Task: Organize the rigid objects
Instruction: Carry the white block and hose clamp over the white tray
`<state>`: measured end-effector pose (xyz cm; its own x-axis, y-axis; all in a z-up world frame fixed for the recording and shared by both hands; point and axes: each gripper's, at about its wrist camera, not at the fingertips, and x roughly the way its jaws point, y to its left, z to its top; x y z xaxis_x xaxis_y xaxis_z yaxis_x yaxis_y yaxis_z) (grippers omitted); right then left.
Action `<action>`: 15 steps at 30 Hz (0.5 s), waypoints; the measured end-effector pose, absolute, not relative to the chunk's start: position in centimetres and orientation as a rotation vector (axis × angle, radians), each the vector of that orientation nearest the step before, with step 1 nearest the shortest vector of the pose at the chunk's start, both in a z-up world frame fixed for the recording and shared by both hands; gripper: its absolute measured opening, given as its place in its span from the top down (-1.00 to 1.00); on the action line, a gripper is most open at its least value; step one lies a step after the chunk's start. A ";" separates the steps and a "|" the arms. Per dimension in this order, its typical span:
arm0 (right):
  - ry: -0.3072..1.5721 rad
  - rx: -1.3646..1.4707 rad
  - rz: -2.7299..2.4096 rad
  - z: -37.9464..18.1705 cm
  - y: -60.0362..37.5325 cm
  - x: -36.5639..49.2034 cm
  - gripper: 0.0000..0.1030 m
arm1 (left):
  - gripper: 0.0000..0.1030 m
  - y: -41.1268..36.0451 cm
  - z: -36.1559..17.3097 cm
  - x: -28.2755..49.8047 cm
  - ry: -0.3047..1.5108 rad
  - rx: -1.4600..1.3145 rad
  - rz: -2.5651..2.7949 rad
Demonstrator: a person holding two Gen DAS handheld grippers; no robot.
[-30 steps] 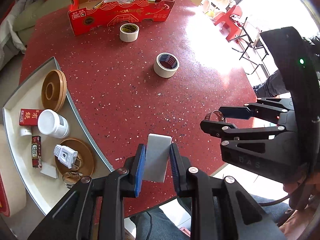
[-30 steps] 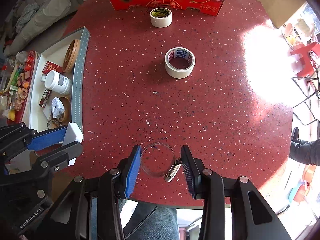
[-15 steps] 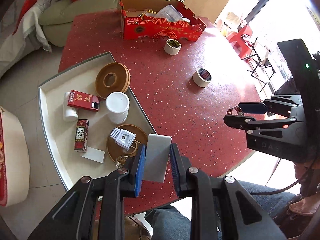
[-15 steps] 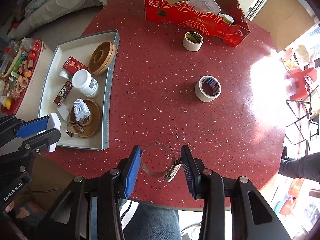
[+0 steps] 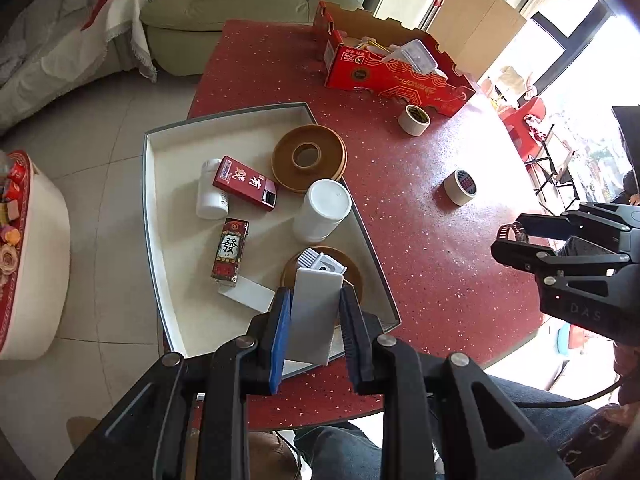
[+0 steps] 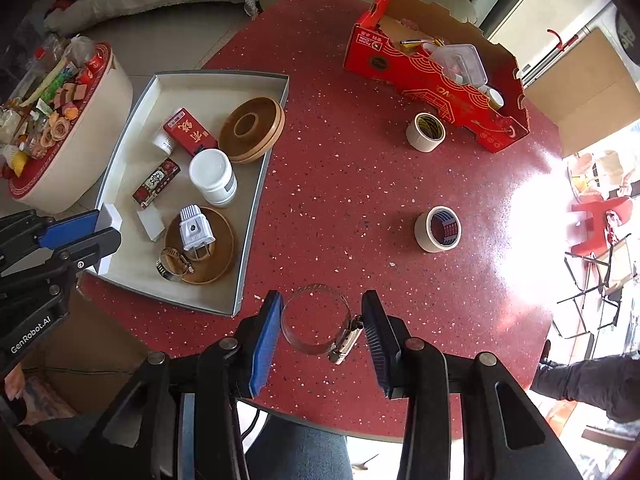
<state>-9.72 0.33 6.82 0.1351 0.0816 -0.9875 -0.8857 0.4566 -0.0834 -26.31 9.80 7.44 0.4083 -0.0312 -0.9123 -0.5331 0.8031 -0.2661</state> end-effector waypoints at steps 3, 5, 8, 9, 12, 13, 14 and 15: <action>1.225 -0.849 0.859 7.0 1.5 -10.3 0.18 | 0.49 10.7 7.2 -27.2 1.105 -0.628 0.379; 1.215 -0.849 0.878 7.2 2.2 -10.8 0.18 | 0.49 11.3 7.0 -27.9 1.099 -0.656 0.410; 1.216 -0.824 0.914 7.3 2.8 -11.5 0.18 | 0.49 12.0 6.8 -29.1 1.099 -0.678 0.457; 1.223 -0.815 0.925 7.2 3.0 -11.7 0.18 | 0.49 12.3 6.7 -29.5 1.102 -0.684 0.469; 1.255 -0.802 0.957 6.7 3.7 -12.4 0.18 | 0.49 12.8 6.1 -30.3 1.123 -0.695 0.507; 1.267 -0.802 0.966 6.4 4.0 -12.6 0.18 | 0.49 12.9 5.9 -30.5 1.129 -0.701 0.517; 1.278 -0.803 0.974 6.1 4.2 -12.9 0.18 | 0.49 13.1 5.7 -30.6 1.133 -0.708 0.527; 1.285 -0.804 0.983 5.9 4.5 -13.2 0.18 | 0.49 13.2 5.6 -30.7 1.136 -0.714 0.533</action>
<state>-13.17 4.51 5.90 0.0109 0.1386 -0.9903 -0.9198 0.3899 0.0445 -30.66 13.18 5.57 0.3404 0.0264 -0.9399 -0.7063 0.6671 -0.2370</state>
